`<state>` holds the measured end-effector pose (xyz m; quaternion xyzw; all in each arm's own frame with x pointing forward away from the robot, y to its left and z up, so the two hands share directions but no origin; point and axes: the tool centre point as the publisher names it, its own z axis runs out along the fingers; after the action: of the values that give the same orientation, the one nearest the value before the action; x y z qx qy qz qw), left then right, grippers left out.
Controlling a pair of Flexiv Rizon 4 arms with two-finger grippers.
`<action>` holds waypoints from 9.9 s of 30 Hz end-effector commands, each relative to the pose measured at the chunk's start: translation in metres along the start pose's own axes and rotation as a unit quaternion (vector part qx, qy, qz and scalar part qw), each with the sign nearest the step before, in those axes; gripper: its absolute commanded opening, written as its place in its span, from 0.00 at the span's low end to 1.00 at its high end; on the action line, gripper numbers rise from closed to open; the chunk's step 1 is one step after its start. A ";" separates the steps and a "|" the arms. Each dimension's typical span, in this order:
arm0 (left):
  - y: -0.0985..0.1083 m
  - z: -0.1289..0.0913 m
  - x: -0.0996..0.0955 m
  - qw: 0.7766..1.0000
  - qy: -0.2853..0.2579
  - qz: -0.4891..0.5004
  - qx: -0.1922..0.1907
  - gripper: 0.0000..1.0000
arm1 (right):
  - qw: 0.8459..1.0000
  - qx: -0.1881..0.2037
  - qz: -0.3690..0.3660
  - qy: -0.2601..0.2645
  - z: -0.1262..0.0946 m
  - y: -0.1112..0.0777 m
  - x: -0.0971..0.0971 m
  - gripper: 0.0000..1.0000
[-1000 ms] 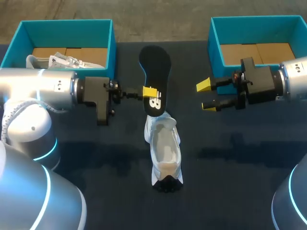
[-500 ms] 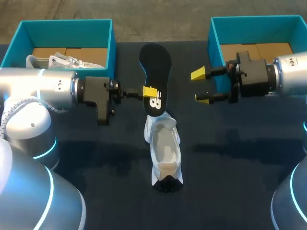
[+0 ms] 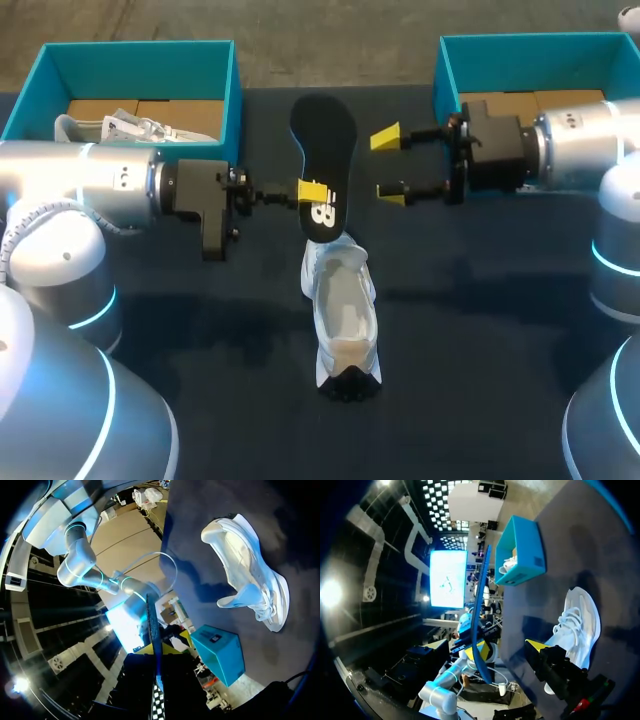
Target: Take the shoe out of the shoebox, open the shoe tongue, remove and reinsert the insole, then place the shoe into the shoebox
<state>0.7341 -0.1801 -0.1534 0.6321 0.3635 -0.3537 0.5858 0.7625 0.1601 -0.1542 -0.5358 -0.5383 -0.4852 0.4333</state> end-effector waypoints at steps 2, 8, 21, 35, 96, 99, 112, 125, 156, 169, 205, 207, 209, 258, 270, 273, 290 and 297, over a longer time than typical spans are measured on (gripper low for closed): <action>-0.001 0.001 0.000 1.000 0.000 0.001 -0.001 0.00 | 1.000 0.008 0.002 0.002 0.014 0.009 0.003 1.00; -0.002 0.003 0.002 1.000 0.002 0.003 -0.011 0.00 | 1.000 0.016 0.003 0.008 0.020 0.012 0.005 1.00; -0.011 0.008 0.007 1.000 -0.001 0.015 -0.026 0.00 | 1.000 0.020 0.005 0.012 0.023 0.014 0.003 1.00; -0.011 0.008 0.007 1.000 -0.001 0.015 -0.026 0.00 | 0.999 0.019 0.029 0.014 0.035 0.007 0.003 0.72; -0.011 0.008 0.007 1.000 -0.001 0.015 -0.026 0.00 | 0.999 0.003 0.035 0.012 0.046 0.017 0.004 0.01; -0.011 0.008 0.007 1.000 -0.001 0.015 -0.026 0.00 | 0.999 0.001 0.033 0.012 0.046 0.017 0.006 0.00; -0.011 0.006 0.004 1.000 -0.007 -0.016 -0.014 1.00 | 1.000 -0.003 0.020 0.014 0.047 0.013 0.006 0.00; 0.006 -0.053 -0.011 0.997 0.056 -0.044 0.043 1.00 | 1.000 -0.011 0.003 0.005 0.041 0.004 -0.014 0.00; 0.082 -0.037 -0.037 0.881 0.412 -0.127 0.193 1.00 | 0.999 -0.018 0.038 -0.009 0.037 -0.003 -0.028 0.00; 0.114 -0.014 -0.046 0.775 0.570 -0.147 0.231 1.00 | 0.999 -0.018 0.038 -0.009 0.037 -0.003 -0.028 0.00; 0.110 0.022 -0.047 0.694 0.640 -0.219 0.247 1.00 | 0.999 -0.018 0.038 -0.009 0.037 -0.003 -0.028 0.00; 0.109 0.017 -0.049 0.706 0.628 -0.226 0.238 1.00 | 0.999 -0.018 0.038 -0.009 0.037 -0.003 -0.028 0.00; 0.109 0.012 -0.051 0.718 0.615 -0.231 0.228 1.00 | 0.999 -0.018 0.038 -0.009 0.037 -0.003 -0.028 0.00; 0.065 -0.072 -0.006 0.949 0.136 -0.280 0.048 1.00 | 0.999 -0.018 0.038 -0.009 0.037 -0.003 -0.028 0.00; 0.061 -0.073 -0.002 0.953 0.121 -0.278 0.027 1.00 | 0.999 -0.018 0.038 -0.009 0.037 -0.003 -0.028 0.00; 0.061 -0.073 -0.002 0.953 0.121 -0.278 0.027 1.00 | 0.999 -0.018 0.038 -0.009 0.037 -0.003 -0.028 0.00; 0.042 -0.066 0.043 0.946 0.013 -0.323 0.006 1.00 | 0.999 -0.018 0.038 -0.009 0.037 -0.003 -0.028 0.00; 0.043 -0.045 0.056 0.944 -0.004 -0.330 -0.020 1.00 | 0.999 -0.018 0.038 -0.009 0.037 -0.003 -0.028 0.00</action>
<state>0.7992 -0.1219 -0.1740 0.4848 0.5673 -0.5108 0.4269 0.7643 0.1916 -0.1885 -0.5657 -0.5120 -0.4754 0.4379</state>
